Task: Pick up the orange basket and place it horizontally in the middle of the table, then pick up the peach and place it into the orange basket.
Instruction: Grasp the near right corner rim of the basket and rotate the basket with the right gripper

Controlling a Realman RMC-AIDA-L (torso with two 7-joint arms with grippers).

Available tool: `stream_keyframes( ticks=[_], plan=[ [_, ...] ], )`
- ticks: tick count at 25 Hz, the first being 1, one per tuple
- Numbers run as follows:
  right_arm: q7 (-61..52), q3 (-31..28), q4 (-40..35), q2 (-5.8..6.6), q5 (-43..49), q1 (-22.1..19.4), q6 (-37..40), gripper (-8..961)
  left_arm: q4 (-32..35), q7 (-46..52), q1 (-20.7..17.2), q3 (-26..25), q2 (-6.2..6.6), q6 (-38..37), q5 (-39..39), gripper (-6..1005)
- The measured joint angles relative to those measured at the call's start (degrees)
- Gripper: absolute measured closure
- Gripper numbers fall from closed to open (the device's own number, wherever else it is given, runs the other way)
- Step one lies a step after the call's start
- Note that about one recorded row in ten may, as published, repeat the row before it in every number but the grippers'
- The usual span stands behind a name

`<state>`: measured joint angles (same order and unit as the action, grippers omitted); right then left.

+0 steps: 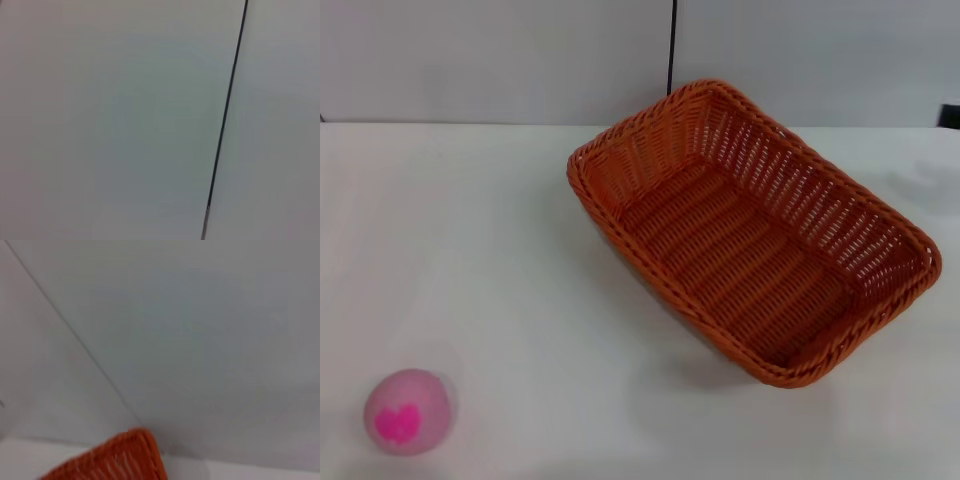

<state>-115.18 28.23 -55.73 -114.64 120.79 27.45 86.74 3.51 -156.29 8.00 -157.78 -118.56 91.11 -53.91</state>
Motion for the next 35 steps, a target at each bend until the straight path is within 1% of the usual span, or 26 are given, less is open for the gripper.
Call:
stream_keyframes(
  ticks=[1,4,5,6,7,8,10,11,12,15,16,19,25,27,28,29,31,35],
  plan=[
    [-2.39,0.93,0.31,0.57,4.42,3.05,-0.14,363,0.00,0.01,-0.06,0.48,0.01,0.01,-0.03,151],
    [-4.47,2.69,1.70,1.04,8.24,7.04,-0.19,367,0.00,0.03,-0.06,0.82,0.06,0.03,-0.04,151],
    [-4.47,2.69,1.70,1.04,8.24,7.04,-0.19,368,0.01,0.04,-0.05,0.89,0.06,-0.01,-0.04,151],
    [-5.68,4.04,3.72,1.49,9.67,9.20,-0.29,369,0.08,0.05,0.02,1.11,0.02,-0.22,-0.05,151],
    [-6.50,4.83,4.93,1.68,10.22,10.25,-0.28,370,0.08,0.05,0.02,1.11,0.02,-0.22,-0.05,151],
    [-6.50,4.83,4.93,1.68,10.22,10.25,-0.28,371,0.16,0.05,0.04,1.21,0.00,-0.30,-0.06,151],
    [-8.00,6.63,6.72,1.71,10.71,11.59,-0.39,373,0.38,0.06,0.06,1.32,-0.01,-0.42,-0.06,151],
    [-9.88,9.55,7.67,1.25,10.96,12.33,-0.99,374,0.70,0.07,0.07,1.34,-0.01,-0.51,-0.06,151],
    [-9.88,9.55,7.67,1.25,10.96,12.33,-0.99,375,0.70,0.07,0.07,1.34,-0.01,-0.51,-0.06,151],
    [-13.48,14.28,8.04,0.55,11.67,12.59,-3.64,378,0.90,0.08,0.09,1.34,-0.01,-0.57,-0.06,151],
    [-16.30,16.94,8.36,0.24,12.32,12.61,-5.83,379,0.90,0.13,0.12,1.34,-0.01,-0.60,-0.06,151],
    [-17.83,18.35,8.85,0.14,12.87,12.65,-7.18,382,0.89,0.32,0.20,1.34,0.00,-0.67,-0.05,151],
    [-17.20,18.71,11.67,-0.16,12.97,12.97,-9.46,388,0.88,0.43,0.27,1.34,0.00,-0.96,-0.05,152],
    [-16.43,18.72,13.00,-0.39,12.84,13.17,-10.54,390,0.88,0.47,0.27,1.34,0.00,-1.02,-0.05,152],
    [-15.48,18.71,13.92,-0.78,12.65,13.48,-11.80,392,0.88,0.47,0.27,1.34,0.00,-1.02,-0.05,152],
    [-15.48,18.71,13.92,-0.78,12.65,13.48,-11.80,393,0.88,0.51,0.27,1.34,0.00,-1.04,-0.05,152],
    [-14.82,18.74,14.65,-1.35,12.64,13.97,-12.91,395,0.88,0.53,0.18,1.34,0.00,-0.91,-0.05,152],
    [-14.66,18.80,15.09,-1.54,12.55,14.21,-13.71,399,0.88,0.55,-0.05,1.34,0.00,-0.71,-0.05,152]
  ],
)
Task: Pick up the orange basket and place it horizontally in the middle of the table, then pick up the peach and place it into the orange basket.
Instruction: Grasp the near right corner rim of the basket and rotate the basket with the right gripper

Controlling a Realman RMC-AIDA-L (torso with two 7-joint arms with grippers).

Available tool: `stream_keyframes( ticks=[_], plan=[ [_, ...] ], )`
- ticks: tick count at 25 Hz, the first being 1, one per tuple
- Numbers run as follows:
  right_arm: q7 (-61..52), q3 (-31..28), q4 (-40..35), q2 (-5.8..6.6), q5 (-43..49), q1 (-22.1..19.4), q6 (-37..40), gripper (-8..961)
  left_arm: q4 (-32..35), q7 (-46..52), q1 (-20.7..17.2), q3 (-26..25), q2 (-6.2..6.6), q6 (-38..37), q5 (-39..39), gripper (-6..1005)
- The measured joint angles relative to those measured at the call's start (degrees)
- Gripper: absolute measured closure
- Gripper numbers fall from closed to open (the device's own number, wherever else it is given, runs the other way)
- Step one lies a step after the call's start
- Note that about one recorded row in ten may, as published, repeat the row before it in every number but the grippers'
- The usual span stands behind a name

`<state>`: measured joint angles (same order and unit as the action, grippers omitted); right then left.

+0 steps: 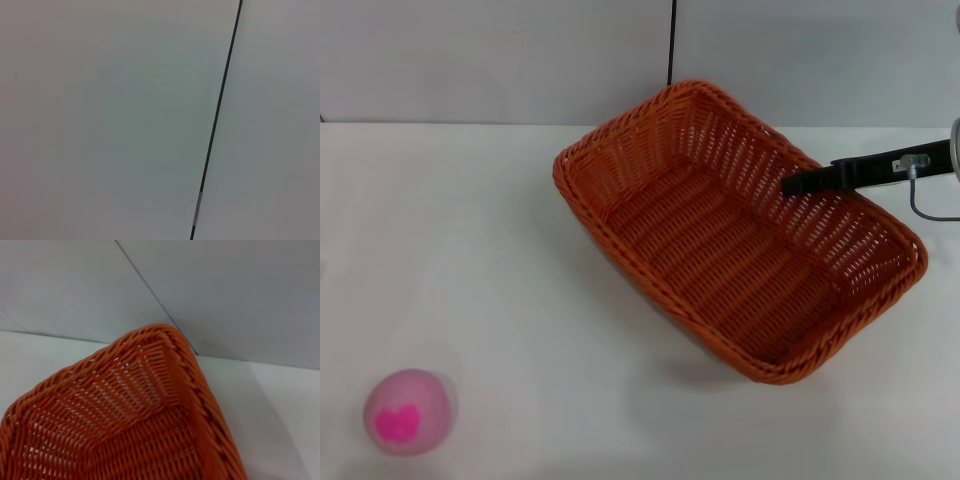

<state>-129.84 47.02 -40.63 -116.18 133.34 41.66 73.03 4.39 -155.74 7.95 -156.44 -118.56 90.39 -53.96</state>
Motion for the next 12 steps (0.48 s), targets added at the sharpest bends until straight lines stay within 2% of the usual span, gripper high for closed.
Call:
stream_keyframes(
  ticks=[5,12],
  plan=[
    [0.37,-0.09,0.33,-0.27,-0.10,-0.09,-1.19,404,0.00,0.07,-0.27,0.00,0.00,0.07,0.00,152],
    [1.65,-0.08,0.44,-0.32,-0.19,-0.04,-1.17,600,0.00,0.10,-0.30,0.00,0.00,0.17,0.00,152]
  ],
)
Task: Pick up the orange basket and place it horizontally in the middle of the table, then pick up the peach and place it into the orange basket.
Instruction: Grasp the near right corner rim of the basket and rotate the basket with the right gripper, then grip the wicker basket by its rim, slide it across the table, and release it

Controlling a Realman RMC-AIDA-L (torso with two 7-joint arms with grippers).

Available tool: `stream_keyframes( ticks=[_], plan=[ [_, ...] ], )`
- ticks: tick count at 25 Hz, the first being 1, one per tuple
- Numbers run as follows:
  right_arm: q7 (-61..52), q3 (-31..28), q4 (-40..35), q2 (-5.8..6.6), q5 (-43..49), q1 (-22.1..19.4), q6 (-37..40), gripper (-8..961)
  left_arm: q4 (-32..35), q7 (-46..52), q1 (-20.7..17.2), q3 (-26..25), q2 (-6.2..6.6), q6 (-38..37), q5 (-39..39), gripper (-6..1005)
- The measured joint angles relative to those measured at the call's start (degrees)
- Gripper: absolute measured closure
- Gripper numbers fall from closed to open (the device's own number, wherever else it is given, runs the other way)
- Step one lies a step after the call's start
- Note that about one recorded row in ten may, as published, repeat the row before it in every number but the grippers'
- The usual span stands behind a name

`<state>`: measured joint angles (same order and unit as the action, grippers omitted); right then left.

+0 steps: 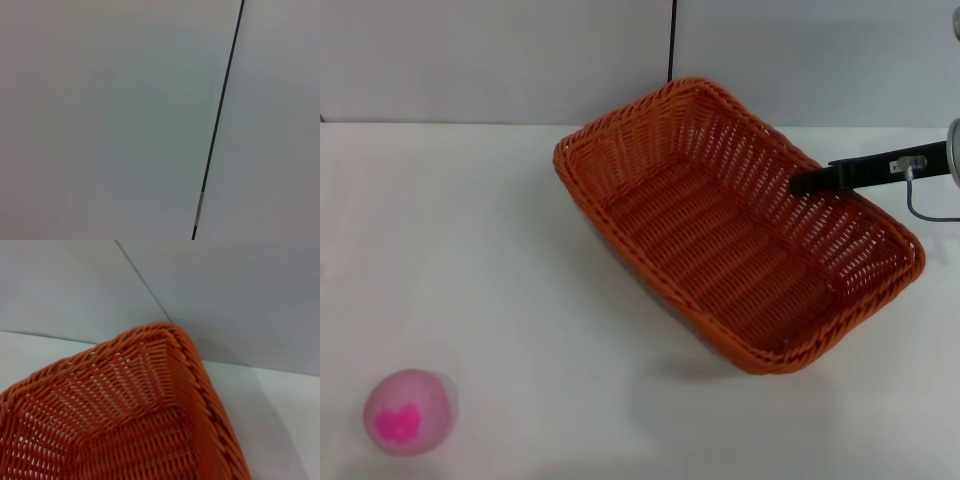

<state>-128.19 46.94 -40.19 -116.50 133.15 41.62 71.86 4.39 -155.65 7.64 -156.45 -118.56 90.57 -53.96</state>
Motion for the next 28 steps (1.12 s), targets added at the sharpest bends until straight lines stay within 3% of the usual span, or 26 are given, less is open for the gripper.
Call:
stream_keyframes(
  ticks=[6,14,21,28],
  plan=[
    [5.36,0.10,-0.86,-0.07,-0.44,0.43,1.67,784,0.00,0.10,0.04,0.00,0.00,0.17,0.00,152],
    [17.98,0.17,-10.41,-0.17,-0.48,0.69,11.30,800,0.00,0.10,-0.41,0.00,0.09,0.63,0.00,153],
    [28.68,0.38,-12.00,-0.13,-0.55,2.48,16.03,800,0.00,0.10,-0.98,0.00,0.09,0.76,0.00,153],
    [39.12,6.65,-11.80,-1.70,-2.86,3.28,16.67,799,0.00,0.88,-1.24,0.00,0.01,1.09,0.00,153]
  ],
)
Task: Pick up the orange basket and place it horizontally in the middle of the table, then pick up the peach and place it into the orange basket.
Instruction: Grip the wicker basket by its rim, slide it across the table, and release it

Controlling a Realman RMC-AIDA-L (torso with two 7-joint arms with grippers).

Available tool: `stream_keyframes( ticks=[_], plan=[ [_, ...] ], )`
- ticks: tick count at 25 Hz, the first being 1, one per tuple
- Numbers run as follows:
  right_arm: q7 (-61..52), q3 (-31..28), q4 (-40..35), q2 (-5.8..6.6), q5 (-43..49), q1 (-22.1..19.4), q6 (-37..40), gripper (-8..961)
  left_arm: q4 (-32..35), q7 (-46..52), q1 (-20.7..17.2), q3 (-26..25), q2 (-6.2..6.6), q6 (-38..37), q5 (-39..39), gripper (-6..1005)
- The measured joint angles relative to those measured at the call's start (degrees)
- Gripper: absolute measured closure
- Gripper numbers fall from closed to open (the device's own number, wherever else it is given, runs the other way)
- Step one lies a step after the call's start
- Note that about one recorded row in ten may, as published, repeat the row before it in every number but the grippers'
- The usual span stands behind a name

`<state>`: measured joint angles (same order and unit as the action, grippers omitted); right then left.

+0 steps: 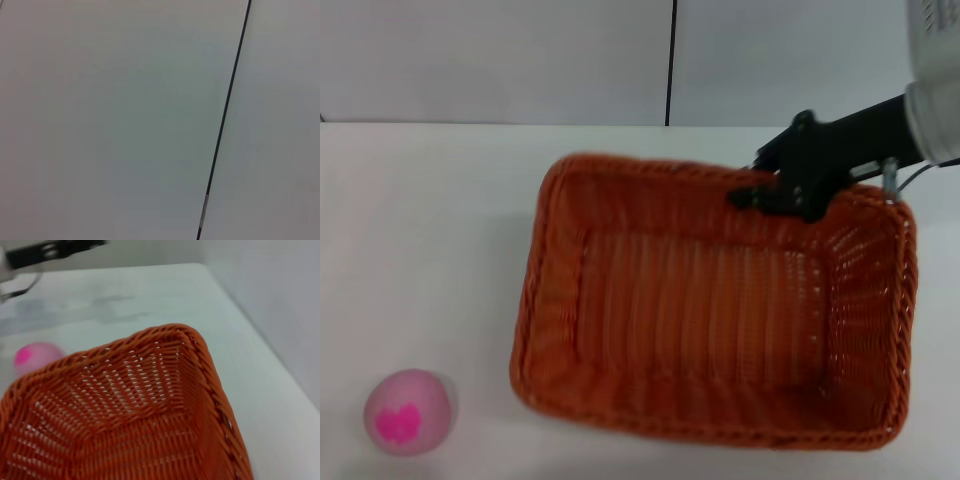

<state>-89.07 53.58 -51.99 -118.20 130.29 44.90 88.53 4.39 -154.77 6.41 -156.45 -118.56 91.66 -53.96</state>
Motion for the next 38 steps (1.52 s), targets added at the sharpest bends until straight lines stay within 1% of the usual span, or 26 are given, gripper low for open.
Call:
stream_keyframes(
  ticks=[1,2,7,14,27,31,38],
  plan=[
    [1.91,2.19,0.00,-0.22,-0.55,0.00,-0.13,799,0.00,0.03,-0.18,0.00,-0.01,0.26,0.00,153],
    [1.91,2.19,0.00,-0.22,-0.55,0.00,-0.13,799,0.00,0.03,-0.18,0.00,-0.01,0.26,0.00,153],
    [2.69,6.48,-0.54,-0.28,-0.42,0.26,-1.07,799,0.14,0.06,-0.70,0.00,-0.01,0.38,0.00,153],
    [5.40,6.60,-0.67,-0.53,-1.61,-0.34,-2.30,799,0.65,0.09,-0.96,0.00,-0.01,0.42,0.00,153],
    [5.54,6.80,-0.24,-0.72,-1.93,-2.03,-8.06,800,0.71,0.36,-0.56,0.00,-0.01,0.46,0.00,154],
    [5.94,6.79,-1.11,-0.72,-2.00,-3.12,-10.89,799,0.71,0.48,-0.50,0.00,0.01,0.46,0.00,154],
    [8.81,6.89,-0.95,-0.77,-2.87,-3.51,-11.42,790,0.64,0.54,-0.34,0.00,0.08,0.45,0.00,154]
  ],
)
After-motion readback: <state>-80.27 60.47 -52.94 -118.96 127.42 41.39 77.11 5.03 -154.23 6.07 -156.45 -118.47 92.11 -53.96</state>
